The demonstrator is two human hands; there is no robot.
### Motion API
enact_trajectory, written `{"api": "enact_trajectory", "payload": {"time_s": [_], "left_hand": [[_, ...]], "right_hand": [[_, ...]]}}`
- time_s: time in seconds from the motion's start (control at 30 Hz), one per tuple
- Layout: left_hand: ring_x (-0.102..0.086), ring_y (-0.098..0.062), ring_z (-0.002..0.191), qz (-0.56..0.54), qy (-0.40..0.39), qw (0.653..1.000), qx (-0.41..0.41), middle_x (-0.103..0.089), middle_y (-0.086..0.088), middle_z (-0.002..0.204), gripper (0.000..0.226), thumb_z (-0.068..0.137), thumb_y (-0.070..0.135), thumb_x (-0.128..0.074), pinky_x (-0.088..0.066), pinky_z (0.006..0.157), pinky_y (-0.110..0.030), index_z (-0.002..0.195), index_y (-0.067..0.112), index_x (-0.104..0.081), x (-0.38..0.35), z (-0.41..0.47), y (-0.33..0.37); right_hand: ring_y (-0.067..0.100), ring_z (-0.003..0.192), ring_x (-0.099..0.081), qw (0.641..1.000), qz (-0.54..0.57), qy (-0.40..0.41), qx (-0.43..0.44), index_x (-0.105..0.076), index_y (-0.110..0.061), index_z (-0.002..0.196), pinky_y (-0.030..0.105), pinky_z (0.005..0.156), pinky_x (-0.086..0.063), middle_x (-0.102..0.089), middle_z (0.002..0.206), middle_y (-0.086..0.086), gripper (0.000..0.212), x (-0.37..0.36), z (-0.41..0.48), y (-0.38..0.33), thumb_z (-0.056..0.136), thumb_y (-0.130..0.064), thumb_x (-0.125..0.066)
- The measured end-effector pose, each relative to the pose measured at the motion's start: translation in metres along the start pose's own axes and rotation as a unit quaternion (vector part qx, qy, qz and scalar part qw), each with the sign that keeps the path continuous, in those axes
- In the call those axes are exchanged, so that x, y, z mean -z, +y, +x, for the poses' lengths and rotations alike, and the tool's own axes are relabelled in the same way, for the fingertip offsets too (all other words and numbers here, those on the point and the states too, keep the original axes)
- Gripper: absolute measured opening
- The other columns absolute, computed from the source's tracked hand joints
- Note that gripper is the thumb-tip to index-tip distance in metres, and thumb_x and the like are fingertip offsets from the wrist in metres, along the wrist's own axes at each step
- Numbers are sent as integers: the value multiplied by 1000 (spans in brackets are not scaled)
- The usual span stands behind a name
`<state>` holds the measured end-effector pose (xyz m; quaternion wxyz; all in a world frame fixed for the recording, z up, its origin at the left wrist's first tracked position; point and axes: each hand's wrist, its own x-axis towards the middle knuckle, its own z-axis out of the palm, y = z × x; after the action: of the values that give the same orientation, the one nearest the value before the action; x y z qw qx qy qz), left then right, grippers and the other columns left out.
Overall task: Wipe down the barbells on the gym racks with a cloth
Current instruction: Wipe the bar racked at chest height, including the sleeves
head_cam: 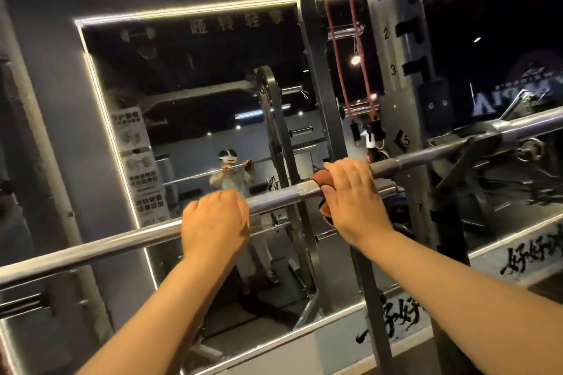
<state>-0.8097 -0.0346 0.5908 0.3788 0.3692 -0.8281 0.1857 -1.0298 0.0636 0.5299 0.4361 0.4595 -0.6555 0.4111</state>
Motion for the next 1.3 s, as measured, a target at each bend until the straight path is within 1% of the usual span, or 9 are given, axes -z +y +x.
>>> {"api": "enact_trajectory", "payload": {"time_s": [0.17,0.33,0.5,0.6,0.83,0.97,1.1,1.23,1.3], "left_hand": [[-58,-17,83,32,-44,997,-51,-58,6,88,21,104,33,-39,-47,86,-35,98,23,-57,-1,8,46],[-56,-17,75,50,-54,995,-67,-54,6,79,15,102,31,-43,-50,78,-35,91,24,-50,-6,18,63],[-57,-14,79,31,-61,996,-65,-56,6,86,14,103,36,-45,-52,85,-34,99,24,-52,-7,16,64],[-58,-15,81,34,-59,995,-67,-55,6,86,15,105,36,-41,-51,84,-34,100,24,-50,-6,17,72],[-55,-13,76,42,-65,992,-96,-51,8,83,14,104,33,-43,-49,77,-30,92,26,-42,-5,21,83],[-57,-12,77,24,-88,992,-83,-52,9,80,14,106,33,-39,-53,84,-35,93,27,-43,-6,26,81],[-56,-16,79,56,-71,991,-100,-55,4,88,13,105,30,-41,-51,82,-34,106,21,-51,-8,29,94],[-58,-19,76,71,-58,991,-99,-59,2,87,20,105,34,-38,-48,73,-35,104,20,-53,-11,32,109],[-58,-19,75,76,-61,990,-103,-56,3,83,17,105,33,-41,-51,74,-36,103,20,-52,-14,31,109]], "right_hand": [[34,147,-31,998,49,-25,0,-44,-14,143,37,126,16,-43,146,6,46,-26,-10,-52,107,-38,-27],[31,143,-35,992,-42,-28,112,-41,-15,150,48,126,-11,-45,148,9,53,-23,-1,5,103,-39,-38],[29,148,-29,997,22,49,-64,-48,-10,143,44,128,-3,-47,148,10,57,-13,-6,25,109,-46,-19],[30,151,-26,988,98,40,-114,-50,-10,140,27,125,14,-48,147,8,58,-17,-4,-16,109,-45,-15],[26,148,-32,995,-18,13,96,-35,-16,153,48,126,-11,-43,153,4,55,-22,-7,19,102,-36,-38],[26,151,-26,992,48,82,-86,-39,-14,149,57,125,-17,-44,153,8,53,-11,-7,63,110,-45,-20],[21,156,-10,972,127,79,-184,-36,-12,148,60,124,-20,-27,158,5,54,-15,3,20,107,-43,-20],[14,157,6,986,130,-50,-87,-21,-18,159,29,126,4,-8,167,-1,66,-9,-6,-7,102,-48,-10],[20,156,-11,996,76,-38,-10,-27,-18,156,32,128,6,-24,162,1,59,-3,-10,11,104,-45,-22]]}}
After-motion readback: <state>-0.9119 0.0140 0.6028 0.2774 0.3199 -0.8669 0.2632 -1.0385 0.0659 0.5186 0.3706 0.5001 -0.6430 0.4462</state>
